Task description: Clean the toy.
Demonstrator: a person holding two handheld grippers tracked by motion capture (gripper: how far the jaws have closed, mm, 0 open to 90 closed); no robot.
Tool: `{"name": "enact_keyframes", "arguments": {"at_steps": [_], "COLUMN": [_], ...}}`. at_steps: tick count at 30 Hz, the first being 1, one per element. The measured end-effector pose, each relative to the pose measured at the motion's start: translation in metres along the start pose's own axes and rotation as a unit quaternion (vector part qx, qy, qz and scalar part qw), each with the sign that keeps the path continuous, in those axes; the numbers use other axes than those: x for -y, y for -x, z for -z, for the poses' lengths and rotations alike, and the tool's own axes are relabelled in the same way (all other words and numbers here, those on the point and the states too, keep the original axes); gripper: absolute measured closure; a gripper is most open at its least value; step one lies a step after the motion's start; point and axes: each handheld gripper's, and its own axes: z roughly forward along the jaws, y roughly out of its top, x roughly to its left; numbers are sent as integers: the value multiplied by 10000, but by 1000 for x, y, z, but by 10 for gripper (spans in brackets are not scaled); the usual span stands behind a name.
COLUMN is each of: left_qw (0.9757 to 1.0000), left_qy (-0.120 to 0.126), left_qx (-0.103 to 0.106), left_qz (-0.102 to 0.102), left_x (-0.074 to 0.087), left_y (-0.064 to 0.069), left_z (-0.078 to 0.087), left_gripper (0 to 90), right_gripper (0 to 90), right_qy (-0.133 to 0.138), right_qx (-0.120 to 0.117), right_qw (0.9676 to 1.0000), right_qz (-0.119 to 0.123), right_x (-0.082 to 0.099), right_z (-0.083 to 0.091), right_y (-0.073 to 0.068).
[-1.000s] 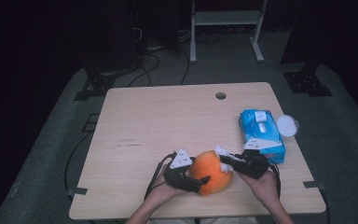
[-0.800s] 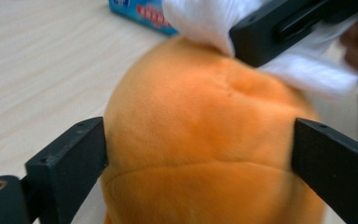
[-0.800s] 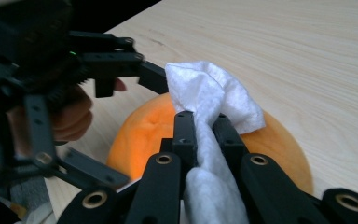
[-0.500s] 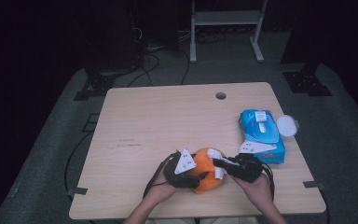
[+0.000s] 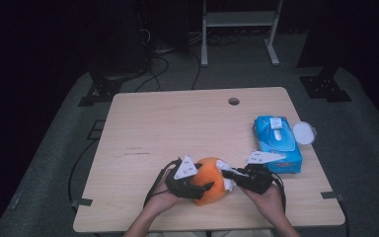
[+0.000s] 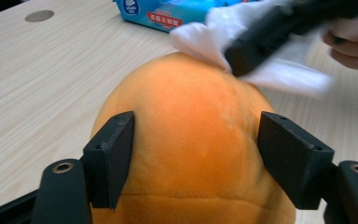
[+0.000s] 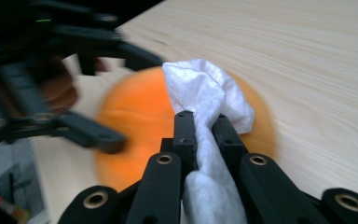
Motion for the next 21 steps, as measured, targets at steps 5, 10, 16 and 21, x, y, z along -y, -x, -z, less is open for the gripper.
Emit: {"name": "enact_keyframes", "arguments": {"at_steps": [5, 10, 16, 21], "left_qw": [9999, 9996, 9998, 9999], "left_qy": [-26, 21, 109, -100], "left_qx": [-1, 115, 189, -26], "left_qz": [-100, -263, -39, 124], "left_x": [0, 1, -5, -5], "left_y": [3, 6, 3, 0], "left_z": [-1, 0, 3, 1], "left_gripper": [299, 303, 194, 120], "right_gripper": [815, 813, 815, 819], "right_qy": [-35, 144, -62, -48], "right_qx": [133, -68, 53, -257], "right_qw": [9998, 9998, 9999, 9995], "right_qz": [-172, 119, -152, -189], "right_x": [3, -6, 2, 7], "right_z": [2, 3, 0, 1], "right_y": [11, -4, 11, -3]}}
